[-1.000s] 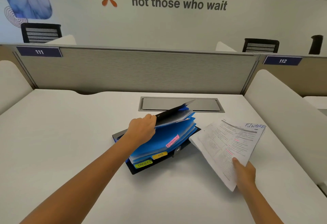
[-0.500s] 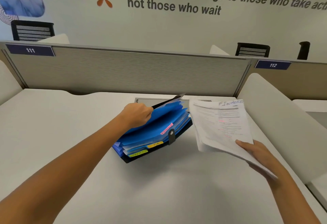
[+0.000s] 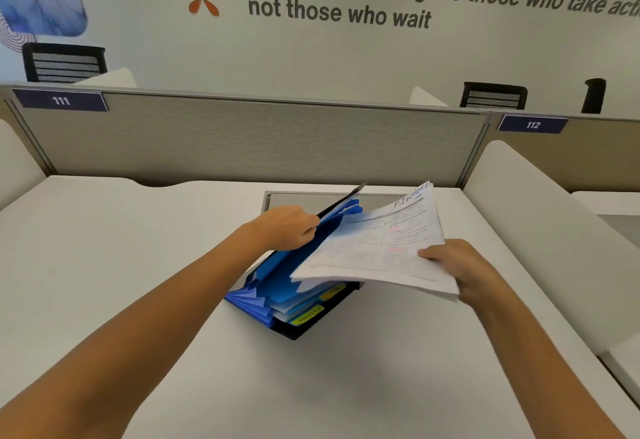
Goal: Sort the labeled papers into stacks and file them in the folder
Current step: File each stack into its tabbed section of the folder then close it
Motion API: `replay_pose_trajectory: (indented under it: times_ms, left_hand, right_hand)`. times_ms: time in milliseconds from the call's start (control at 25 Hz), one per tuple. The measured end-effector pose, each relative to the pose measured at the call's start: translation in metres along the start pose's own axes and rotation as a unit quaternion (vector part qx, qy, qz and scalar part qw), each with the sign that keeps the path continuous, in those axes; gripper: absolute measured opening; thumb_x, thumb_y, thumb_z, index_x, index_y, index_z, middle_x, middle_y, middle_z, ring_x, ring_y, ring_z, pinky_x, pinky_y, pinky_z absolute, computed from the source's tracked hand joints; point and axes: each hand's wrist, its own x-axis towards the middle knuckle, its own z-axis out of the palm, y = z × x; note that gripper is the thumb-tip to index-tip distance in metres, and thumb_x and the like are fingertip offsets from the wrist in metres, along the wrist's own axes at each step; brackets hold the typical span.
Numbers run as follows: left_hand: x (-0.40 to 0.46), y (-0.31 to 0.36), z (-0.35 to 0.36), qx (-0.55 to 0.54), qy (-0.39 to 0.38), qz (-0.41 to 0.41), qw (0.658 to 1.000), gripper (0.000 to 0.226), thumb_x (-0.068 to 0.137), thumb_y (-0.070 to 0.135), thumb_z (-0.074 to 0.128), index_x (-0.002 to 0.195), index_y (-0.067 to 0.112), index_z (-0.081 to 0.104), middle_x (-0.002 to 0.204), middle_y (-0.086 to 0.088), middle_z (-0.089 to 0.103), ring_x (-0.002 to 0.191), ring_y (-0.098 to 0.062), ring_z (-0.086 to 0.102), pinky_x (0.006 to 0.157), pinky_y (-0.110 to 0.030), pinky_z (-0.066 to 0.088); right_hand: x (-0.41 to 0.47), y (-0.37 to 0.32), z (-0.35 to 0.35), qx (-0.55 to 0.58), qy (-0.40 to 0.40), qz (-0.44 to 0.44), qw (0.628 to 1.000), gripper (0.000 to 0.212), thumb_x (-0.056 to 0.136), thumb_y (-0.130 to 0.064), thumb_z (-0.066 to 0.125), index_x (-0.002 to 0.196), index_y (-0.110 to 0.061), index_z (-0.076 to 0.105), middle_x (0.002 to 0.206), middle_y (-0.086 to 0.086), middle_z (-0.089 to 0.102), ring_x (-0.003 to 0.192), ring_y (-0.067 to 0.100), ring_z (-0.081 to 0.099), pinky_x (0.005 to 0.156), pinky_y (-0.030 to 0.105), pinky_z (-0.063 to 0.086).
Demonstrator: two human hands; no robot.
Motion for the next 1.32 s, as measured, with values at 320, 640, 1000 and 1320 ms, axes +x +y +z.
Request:
replay_pose_trajectory:
  times_ms: [320, 640, 1000, 1320]
  left_hand:
    - [0.001, 0.010, 0.005, -0.023, 0.016, 0.002, 1.000, 0.024, 0.100, 0.023, 0.035, 0.084, 0.009, 0.045, 0.058, 0.001, 0.039, 0.059, -0.023, 0.043, 0.049, -0.030, 0.026]
    - [-0.001, 0.029, 0.017, -0.036, 0.040, -0.037, 0.998, 0.025, 0.099, 0.020, 0.036, 0.095, 0.003, 0.053, 0.079, -0.015, 0.059, 0.063, -0.026, 0.044, 0.057, -0.032, 0.031]
    - [-0.008, 0.041, 0.023, -0.043, 0.047, -0.050, 0.997, 0.025, 0.100, 0.021, 0.036, 0.094, 0.002, 0.051, 0.083, -0.016, 0.060, 0.063, -0.024, 0.043, 0.057, -0.031, 0.028]
    - [-0.012, 0.046, 0.030, -0.040, 0.046, -0.039, 0.997, 0.026, 0.100, 0.025, 0.036, 0.096, 0.004, 0.051, 0.079, -0.011, 0.054, 0.064, -0.022, 0.045, 0.059, -0.032, 0.031]
  right_hand:
    - [0.015, 0.024, 0.069, -0.119, 0.099, -0.090, 0.984, 0.022, 0.080, 0.003, 0.044, 0.093, -0.002, 0.061, 0.095, 0.015, 0.065, 0.081, 0.030, 0.060, 0.061, 0.028, 0.047]
    - [0.030, 0.044, 0.134, -0.144, 0.063, -0.093, 0.983, 0.040, 0.092, -0.008, 0.049, 0.130, -0.004, 0.039, 0.117, 0.017, 0.056, 0.104, 0.033, 0.055, 0.081, 0.035, 0.046]
    - [0.053, 0.065, 0.154, -0.227, 0.057, -0.112, 0.966, 0.070, 0.095, -0.002, 0.038, 0.149, -0.004, -0.006, 0.102, 0.013, 0.054, 0.090, 0.017, 0.049, 0.074, 0.028, 0.041]
    - [0.072, 0.067, 0.150, -0.276, 0.038, -0.108, 0.954, 0.065, 0.096, -0.006, 0.041, 0.149, -0.002, 0.003, 0.091, 0.011, 0.050, 0.083, 0.018, 0.050, 0.068, 0.031, 0.043]
